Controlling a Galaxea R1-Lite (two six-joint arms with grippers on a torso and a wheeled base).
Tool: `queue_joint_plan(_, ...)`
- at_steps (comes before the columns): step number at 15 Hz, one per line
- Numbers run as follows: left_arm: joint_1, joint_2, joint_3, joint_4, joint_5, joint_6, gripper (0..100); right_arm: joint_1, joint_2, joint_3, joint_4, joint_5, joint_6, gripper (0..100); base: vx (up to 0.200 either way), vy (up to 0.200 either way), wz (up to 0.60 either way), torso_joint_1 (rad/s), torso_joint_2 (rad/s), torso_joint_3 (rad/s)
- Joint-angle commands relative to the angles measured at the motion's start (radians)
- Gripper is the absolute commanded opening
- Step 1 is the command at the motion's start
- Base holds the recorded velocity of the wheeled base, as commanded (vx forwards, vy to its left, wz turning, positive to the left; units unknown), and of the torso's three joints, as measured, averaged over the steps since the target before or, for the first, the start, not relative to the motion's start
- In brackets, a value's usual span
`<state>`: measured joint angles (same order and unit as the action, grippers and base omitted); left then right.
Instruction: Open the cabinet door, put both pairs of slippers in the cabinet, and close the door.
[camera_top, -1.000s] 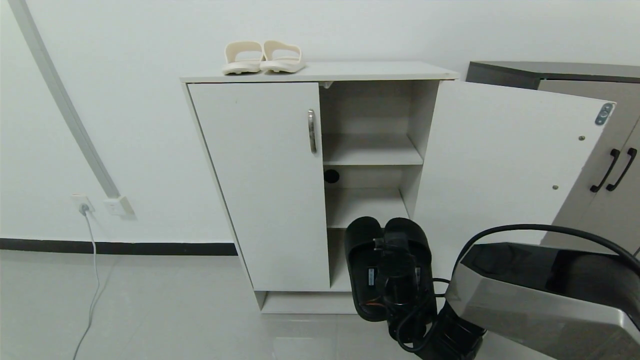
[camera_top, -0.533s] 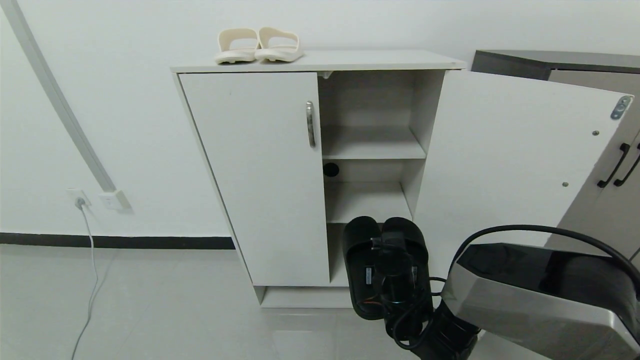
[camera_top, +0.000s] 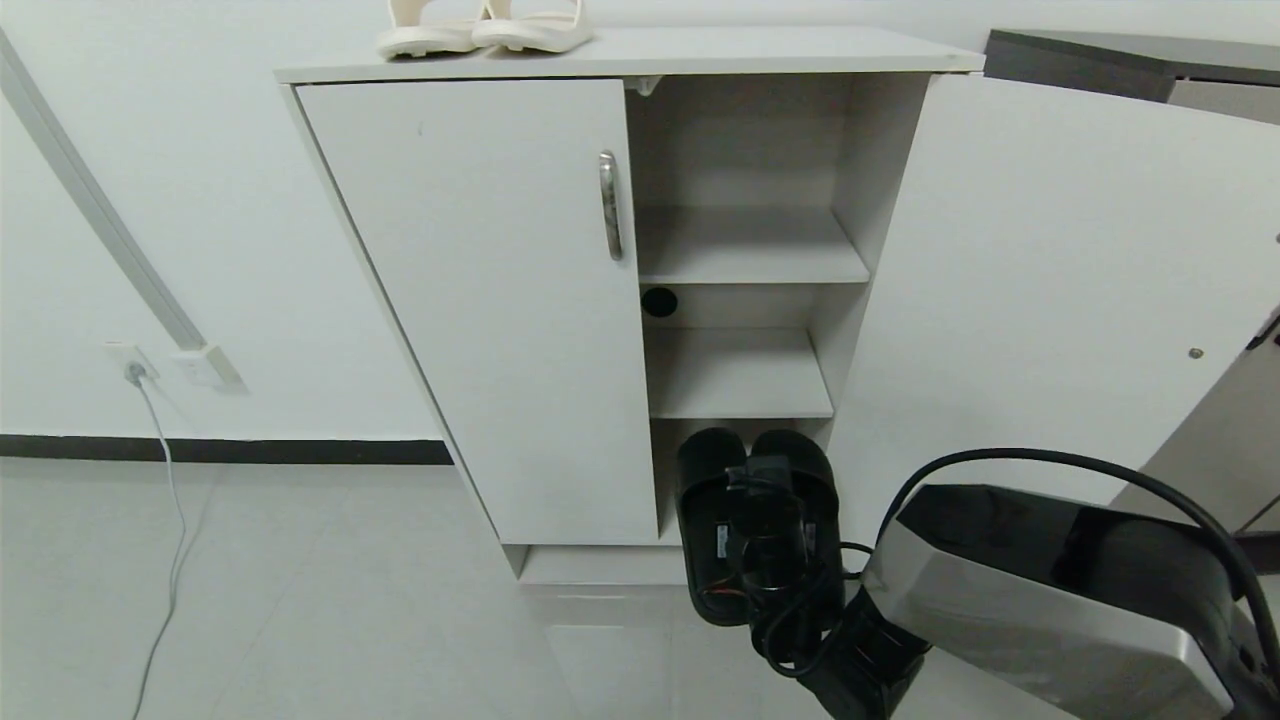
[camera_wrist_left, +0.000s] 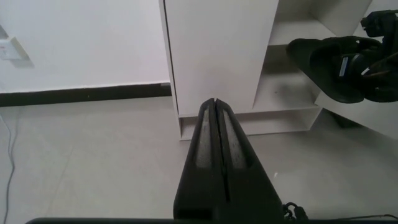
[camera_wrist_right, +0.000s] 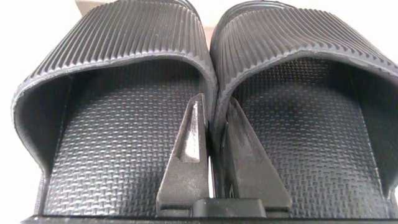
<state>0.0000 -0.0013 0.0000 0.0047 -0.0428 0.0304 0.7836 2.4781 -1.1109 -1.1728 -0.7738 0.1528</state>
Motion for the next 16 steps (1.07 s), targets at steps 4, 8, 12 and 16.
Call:
queue_joint_plan(4,0.0,0.001,0.0,0.0,0.0,0.0,0,0.003,0.025,-0.001,-0.062,-0.004,-0.01,0,0.0,0.0,0.0,0.003,0.0,-0.016)
queue_joint_plan(8,0.0,0.001,0.0,0.0,0.0,0.0,0,-0.007,0.041,-0.006,-0.105,-0.004,-0.013,0,0.0,0.0,0.0,0.0,0.0,0.0)
queue_joint_plan(12,0.0,0.001,0.0,0.0,0.0,0.0,0,-0.032,0.045,-0.02,-0.143,-0.001,-0.029,0,0.15,0.0,0.0,-0.002,0.0,0.003)
queue_joint_plan(16,0.0,0.001,0.0,0.0,0.0,0.0,0,-0.035,0.048,-0.02,-0.159,-0.001,-0.048,0,0.2,0.0,0.0,0.005,0.0,0.002)
